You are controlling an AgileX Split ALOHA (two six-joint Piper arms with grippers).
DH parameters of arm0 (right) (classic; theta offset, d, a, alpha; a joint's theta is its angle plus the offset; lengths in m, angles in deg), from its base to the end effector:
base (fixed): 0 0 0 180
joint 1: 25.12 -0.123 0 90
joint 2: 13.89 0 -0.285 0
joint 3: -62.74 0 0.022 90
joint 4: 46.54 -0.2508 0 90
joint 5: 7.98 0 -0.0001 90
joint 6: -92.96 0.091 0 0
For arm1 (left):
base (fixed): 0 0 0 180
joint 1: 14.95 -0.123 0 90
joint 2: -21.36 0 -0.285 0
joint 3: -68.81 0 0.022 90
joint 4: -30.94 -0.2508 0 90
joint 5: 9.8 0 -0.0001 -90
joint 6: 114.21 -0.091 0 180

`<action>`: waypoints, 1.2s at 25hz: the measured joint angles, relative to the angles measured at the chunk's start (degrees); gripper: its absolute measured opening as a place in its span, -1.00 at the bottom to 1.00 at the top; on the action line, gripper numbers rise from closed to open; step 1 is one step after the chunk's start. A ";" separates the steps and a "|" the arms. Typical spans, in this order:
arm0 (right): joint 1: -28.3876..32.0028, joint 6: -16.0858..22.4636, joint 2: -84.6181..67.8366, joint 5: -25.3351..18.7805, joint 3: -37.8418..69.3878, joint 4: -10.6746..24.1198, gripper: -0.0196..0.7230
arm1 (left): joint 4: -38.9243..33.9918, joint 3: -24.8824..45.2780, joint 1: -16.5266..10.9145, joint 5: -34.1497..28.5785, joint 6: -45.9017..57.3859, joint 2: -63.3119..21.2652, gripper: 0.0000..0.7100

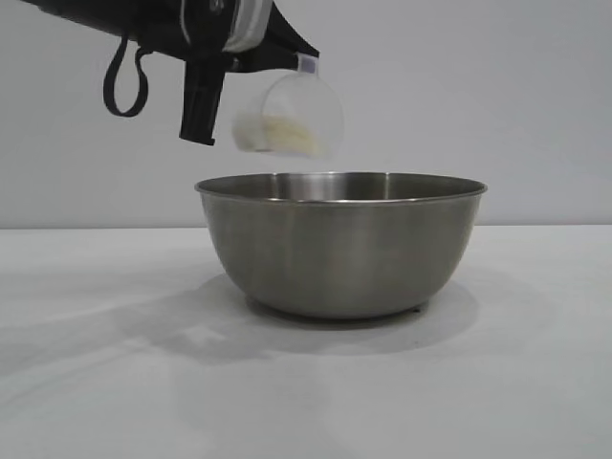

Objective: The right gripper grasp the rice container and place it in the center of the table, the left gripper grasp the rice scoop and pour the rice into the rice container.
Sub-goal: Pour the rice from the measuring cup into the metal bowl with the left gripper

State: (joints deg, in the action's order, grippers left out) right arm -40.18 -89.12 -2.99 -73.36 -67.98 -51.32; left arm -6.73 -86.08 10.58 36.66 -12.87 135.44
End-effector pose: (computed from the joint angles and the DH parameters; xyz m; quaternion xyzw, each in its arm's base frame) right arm -0.0012 0.0068 0.2679 -0.1343 0.8783 0.0930 0.4494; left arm 0.3231 -0.1990 0.1943 0.7386 0.1664 0.2778 0.5913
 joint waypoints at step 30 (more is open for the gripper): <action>0.00 0.00 0.00 0.00 0.00 0.00 -0.14 | -3.05 -2.85 2.38 3.51 -17.88 0.00 -1.00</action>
State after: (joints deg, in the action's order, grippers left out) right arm -40.18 -89.12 -2.99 -73.36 -67.98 -51.32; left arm -9.79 -88.94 12.97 40.16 -30.75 135.44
